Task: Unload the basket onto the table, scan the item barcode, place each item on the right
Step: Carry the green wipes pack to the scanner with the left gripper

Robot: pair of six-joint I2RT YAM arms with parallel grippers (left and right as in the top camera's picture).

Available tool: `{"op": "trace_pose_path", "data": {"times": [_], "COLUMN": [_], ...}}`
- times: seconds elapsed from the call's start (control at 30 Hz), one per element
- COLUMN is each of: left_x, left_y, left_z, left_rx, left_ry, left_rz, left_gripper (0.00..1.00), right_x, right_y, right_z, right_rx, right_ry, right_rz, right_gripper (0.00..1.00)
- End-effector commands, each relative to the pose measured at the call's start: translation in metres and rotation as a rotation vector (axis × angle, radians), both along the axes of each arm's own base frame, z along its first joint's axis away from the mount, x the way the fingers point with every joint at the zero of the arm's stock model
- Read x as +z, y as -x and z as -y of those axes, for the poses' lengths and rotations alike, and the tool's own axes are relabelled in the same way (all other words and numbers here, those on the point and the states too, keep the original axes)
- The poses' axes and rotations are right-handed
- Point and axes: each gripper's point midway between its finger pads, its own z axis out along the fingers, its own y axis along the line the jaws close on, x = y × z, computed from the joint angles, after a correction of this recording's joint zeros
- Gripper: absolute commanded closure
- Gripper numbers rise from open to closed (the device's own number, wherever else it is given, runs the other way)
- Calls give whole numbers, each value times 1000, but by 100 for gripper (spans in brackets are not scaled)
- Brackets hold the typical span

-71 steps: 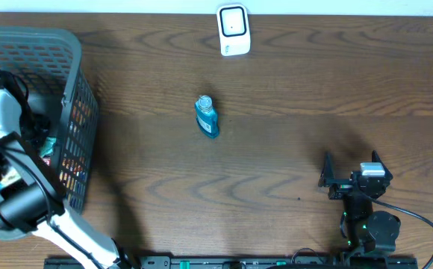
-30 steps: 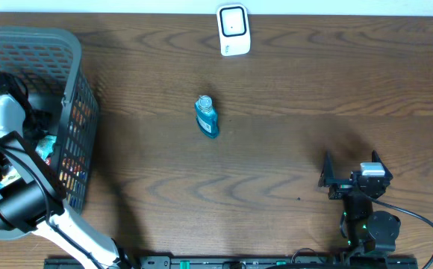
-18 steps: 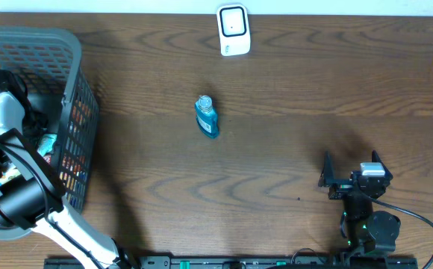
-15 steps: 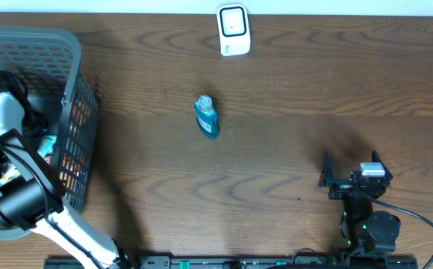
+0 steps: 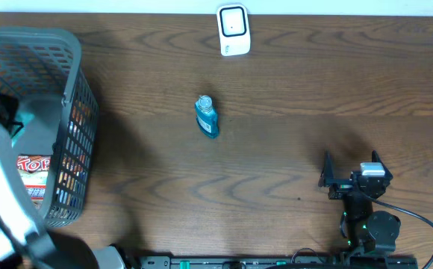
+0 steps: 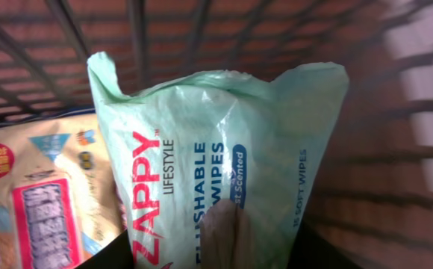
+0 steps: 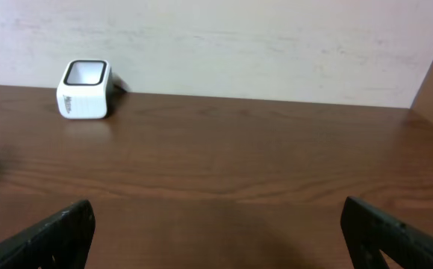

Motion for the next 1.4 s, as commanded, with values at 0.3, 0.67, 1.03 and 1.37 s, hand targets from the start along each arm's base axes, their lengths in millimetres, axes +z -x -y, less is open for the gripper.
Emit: {"op": "trace_pose_path", "data": {"times": [0.3, 0.67, 1.03, 1.37], "left_x": [141, 121, 18, -50], "left_y": [-25, -54, -58, -47], "left_z": [185, 398, 510, 556], "left_rx": [-539, -1042, -1232, -1362], "left_ry": [192, 236, 248, 207], "left_rz": [573, 511, 247, 83], "left_gripper": [53, 53, 53, 53], "right_x": [-1, -1, -1, -1], "right_y": [0, 0, 0, 0], "right_z": [-2, -2, -2, -2], "right_rx": [4, 4, 4, 4], "right_ry": [-9, -10, -9, -9], "right_rz": [-3, -2, -3, -2], "right_gripper": [1, 1, 1, 1]}}
